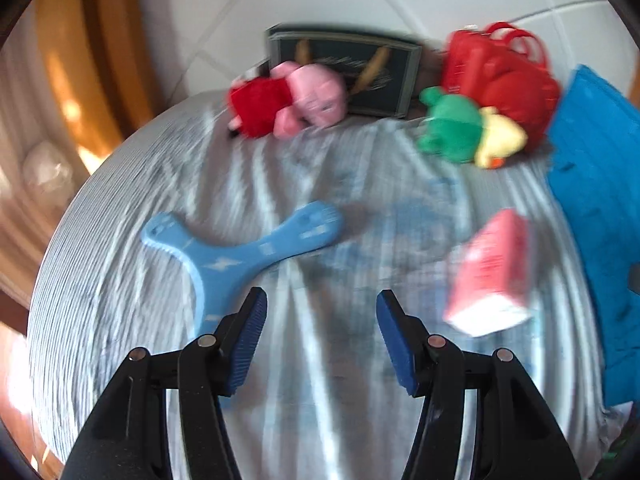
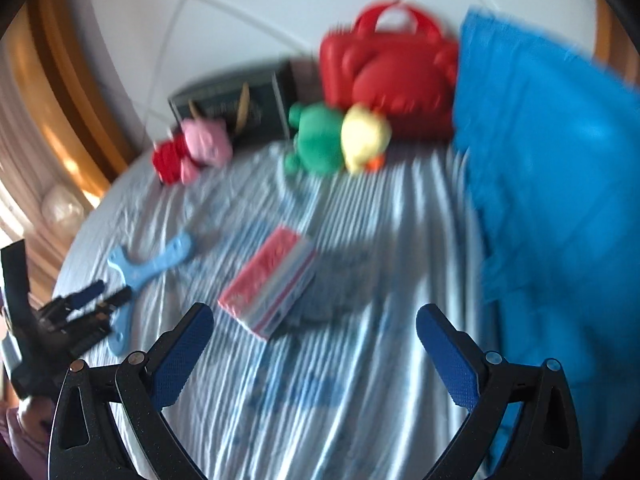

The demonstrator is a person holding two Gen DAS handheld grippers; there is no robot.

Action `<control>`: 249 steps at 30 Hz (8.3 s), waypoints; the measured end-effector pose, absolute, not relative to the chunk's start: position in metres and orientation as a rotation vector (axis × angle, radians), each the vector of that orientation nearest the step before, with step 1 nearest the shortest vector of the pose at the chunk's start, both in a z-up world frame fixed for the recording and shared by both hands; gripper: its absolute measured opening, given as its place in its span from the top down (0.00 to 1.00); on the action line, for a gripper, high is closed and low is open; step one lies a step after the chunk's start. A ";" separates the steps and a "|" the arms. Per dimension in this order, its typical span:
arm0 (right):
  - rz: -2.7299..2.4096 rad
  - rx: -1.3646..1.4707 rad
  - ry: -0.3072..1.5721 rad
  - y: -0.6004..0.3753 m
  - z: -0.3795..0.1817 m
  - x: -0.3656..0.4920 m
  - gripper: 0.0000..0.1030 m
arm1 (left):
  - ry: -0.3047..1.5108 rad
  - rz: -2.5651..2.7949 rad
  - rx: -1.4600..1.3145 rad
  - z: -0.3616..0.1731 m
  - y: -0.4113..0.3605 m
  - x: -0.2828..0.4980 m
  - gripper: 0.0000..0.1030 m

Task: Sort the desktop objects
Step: 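Grasp the blue boomerang with the left gripper while the right grasps the pink tissue pack, then carry the boomerang and tissue pack over the blue crate and lower them, then open both grippers to drop the boomerang and tissue pack into the crate, then move both grippers back over the green-and-yellow duck plush, then grasp the duck plush with the left gripper while the right grips its other side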

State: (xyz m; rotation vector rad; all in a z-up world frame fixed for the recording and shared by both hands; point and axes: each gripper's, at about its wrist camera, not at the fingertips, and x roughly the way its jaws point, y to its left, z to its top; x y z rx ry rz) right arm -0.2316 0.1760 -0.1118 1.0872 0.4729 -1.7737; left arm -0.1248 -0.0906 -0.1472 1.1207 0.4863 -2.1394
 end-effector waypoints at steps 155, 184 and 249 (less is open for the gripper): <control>-2.222 0.683 0.595 0.470 0.087 -0.453 0.00 | -0.024 -2.713 0.855 0.100 0.343 -0.382 0.45; -2.066 0.663 0.454 0.244 0.098 -0.208 0.00 | 0.093 -2.657 0.659 0.083 0.060 -0.186 0.24; -1.886 1.283 0.237 0.060 -0.218 -0.347 0.00 | 0.218 -2.547 1.355 -0.193 -0.087 -0.376 0.20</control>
